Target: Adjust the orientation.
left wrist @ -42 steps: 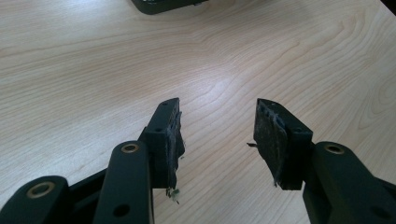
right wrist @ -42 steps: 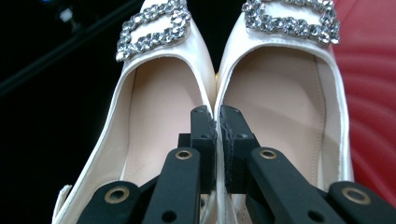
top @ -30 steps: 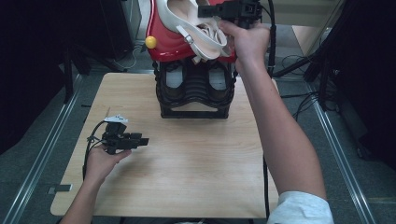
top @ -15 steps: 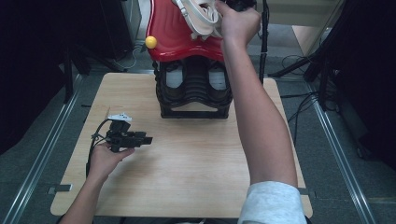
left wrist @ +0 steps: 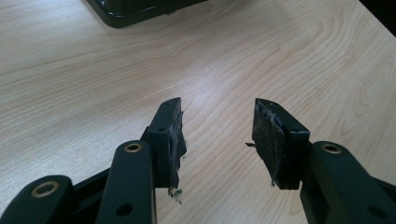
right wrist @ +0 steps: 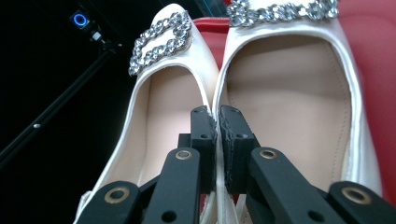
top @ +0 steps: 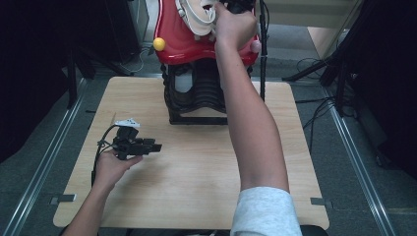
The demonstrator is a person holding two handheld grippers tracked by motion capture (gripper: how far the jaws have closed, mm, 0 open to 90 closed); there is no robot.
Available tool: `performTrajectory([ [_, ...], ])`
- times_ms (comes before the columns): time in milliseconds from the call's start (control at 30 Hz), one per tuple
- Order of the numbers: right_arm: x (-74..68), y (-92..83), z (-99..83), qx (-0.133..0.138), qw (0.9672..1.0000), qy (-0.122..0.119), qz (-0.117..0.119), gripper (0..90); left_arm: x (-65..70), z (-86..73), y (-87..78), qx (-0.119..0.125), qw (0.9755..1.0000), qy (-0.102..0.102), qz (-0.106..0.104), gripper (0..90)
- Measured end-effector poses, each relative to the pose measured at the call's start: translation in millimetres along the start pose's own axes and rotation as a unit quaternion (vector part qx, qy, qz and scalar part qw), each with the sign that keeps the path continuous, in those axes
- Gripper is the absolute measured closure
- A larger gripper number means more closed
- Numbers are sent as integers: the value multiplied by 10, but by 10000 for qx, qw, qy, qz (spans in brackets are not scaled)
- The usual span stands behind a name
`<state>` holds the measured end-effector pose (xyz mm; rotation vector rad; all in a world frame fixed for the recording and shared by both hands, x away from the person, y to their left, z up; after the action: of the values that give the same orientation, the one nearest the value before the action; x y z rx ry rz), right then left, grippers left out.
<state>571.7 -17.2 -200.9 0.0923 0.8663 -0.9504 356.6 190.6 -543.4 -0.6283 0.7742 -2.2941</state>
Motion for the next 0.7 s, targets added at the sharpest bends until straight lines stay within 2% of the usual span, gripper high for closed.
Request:
performTrajectory([
  [333, -6, 82, -76, -76, 9999, -50, -115, 853, -7, -2, 6, -26, 10000, 1, 23, 537],
  [400, -8, 85, -84, -126, 9997, -131, -138, 838, -5, -1, 7, -18, 10000, -12, 21, 537],
  [500, -31, 81, -97, -172, 9988, -378, -239, 831, -5, -2, 9, -25, 10000, 7, 28, 537],
  [633, -72, 42, -67, -90, 9995, -304, 7, 830, -8, 2, 12, -15, 10000, 6, 47, 537],
  [700, -80, 23, -54, -116, 9995, -308, 38, 825, -7, 0, 9, -30, 10000, 26, 35, 537],
])
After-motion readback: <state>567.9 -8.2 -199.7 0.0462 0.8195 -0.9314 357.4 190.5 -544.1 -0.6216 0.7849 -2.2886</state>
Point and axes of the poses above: each handheld gripper's, and its own axes: y roughly forward along the jaws, z roughly out of its top, x roughly to its right, the point moved 8 cm from there along y, roughly forward along the jaws, and after that the axes turned 10 degrees about y, right-handed, at the moved point
